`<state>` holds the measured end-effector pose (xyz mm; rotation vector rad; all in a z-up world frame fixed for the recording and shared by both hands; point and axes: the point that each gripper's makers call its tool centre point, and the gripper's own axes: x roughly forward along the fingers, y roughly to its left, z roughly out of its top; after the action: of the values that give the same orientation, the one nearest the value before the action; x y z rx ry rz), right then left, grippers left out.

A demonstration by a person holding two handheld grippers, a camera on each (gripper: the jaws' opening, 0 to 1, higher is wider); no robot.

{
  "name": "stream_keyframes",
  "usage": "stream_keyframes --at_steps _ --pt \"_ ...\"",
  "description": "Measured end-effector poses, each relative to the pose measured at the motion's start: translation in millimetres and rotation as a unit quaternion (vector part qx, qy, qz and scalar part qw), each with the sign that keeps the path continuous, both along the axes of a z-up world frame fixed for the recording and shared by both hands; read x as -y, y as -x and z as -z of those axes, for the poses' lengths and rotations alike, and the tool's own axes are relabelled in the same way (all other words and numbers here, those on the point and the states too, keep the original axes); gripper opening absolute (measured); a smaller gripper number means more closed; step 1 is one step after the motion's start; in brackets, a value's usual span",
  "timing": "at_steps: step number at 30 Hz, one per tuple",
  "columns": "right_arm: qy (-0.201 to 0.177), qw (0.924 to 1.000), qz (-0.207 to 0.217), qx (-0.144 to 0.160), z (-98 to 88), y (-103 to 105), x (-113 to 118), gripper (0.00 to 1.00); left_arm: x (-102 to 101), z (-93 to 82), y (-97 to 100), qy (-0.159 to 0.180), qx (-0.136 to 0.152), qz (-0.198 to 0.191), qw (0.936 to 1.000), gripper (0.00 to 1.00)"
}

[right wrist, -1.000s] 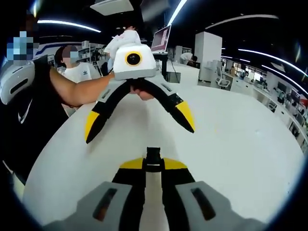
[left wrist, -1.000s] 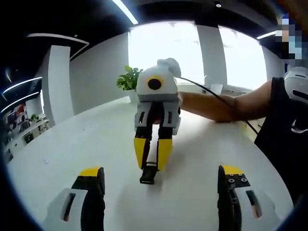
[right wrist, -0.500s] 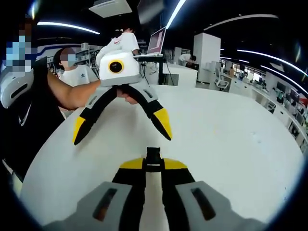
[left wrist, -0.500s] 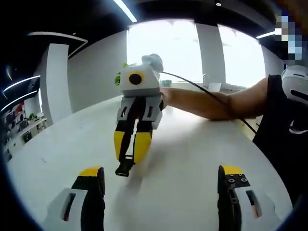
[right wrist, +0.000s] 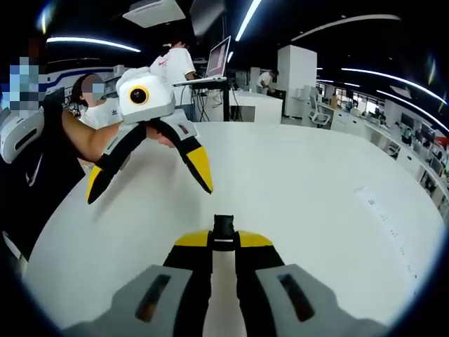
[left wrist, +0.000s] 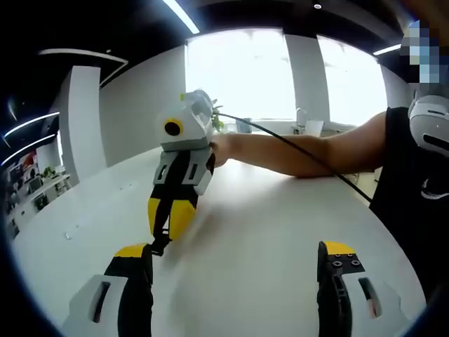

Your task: Snap the two parts of the plastic buckle together until the buckle closes and remains connected.

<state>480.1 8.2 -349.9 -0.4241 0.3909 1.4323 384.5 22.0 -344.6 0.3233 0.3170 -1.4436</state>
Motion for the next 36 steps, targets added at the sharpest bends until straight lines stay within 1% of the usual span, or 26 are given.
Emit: stream_keyframes --at_steps 2,3,5,8,10,13,15,16,21,27,30,36 --pt "0.000 1.0000 0.000 -0.001 1.0 0 0 0.10 0 -0.3 -0.8 -0.002 0.002 0.000 1.0000 0.99" --pt "-0.003 1.0000 0.000 -0.003 0.8 -5 1 0.10 -1 -1.0 -3.3 -0.003 0.009 -0.003 0.9999 0.99" --pt "0.002 1.0000 0.001 -0.001 2.6 -7 2 0.10 -2 -5.1 -6.0 0.002 0.011 -0.006 0.9999 0.99" --pt "-0.002 1.0000 0.004 0.001 -1.8 -16 3 0.10 -2 -7.2 -5.6 0.007 0.011 -0.008 0.9999 0.99" --pt "-0.003 1.0000 0.005 0.003 -3.4 -14 3 0.10 -2 -6.9 -7.0 0.005 0.014 -0.011 0.9998 0.97" --pt "-0.005 1.0000 0.007 0.004 -5.7 -18 2 0.10 -3 -5.3 -6.4 0.004 0.009 -0.012 0.9999 0.97" --pt "-0.002 0.9999 0.009 0.007 -5.5 -22 1 0.10 -4 -3.0 -10.7 0.001 0.003 -0.012 0.9999 0.98" --pt "-0.002 0.9999 0.009 0.007 -5.8 -23 1 0.10 -4 -2.1 -7.8 0.000 0.003 -0.012 0.9999 0.99" --pt "-0.005 0.9999 0.012 0.011 -5.6 -33 1 0.10 -4 -3.3 -7.0 0.002 0.005 -0.016 0.9999 0.99" --pt "-0.008 0.9997 0.017 0.013 -5.7 -43 5 0.10 -5 -6.5 -14.2 0.006 0.008 -0.021 0.9997 0.99" --pt "-0.010 0.9997 0.019 0.010 -6.9 -47 6 0.10 -5 -7.3 -11.8 0.007 0.008 -0.019 0.9998 0.99" --pt "-0.023 0.9994 0.027 0.005 -7.3 -65 3 0.10 -5 -7.2 -13.4 0.007 0.009 -0.021 0.9997 0.99"
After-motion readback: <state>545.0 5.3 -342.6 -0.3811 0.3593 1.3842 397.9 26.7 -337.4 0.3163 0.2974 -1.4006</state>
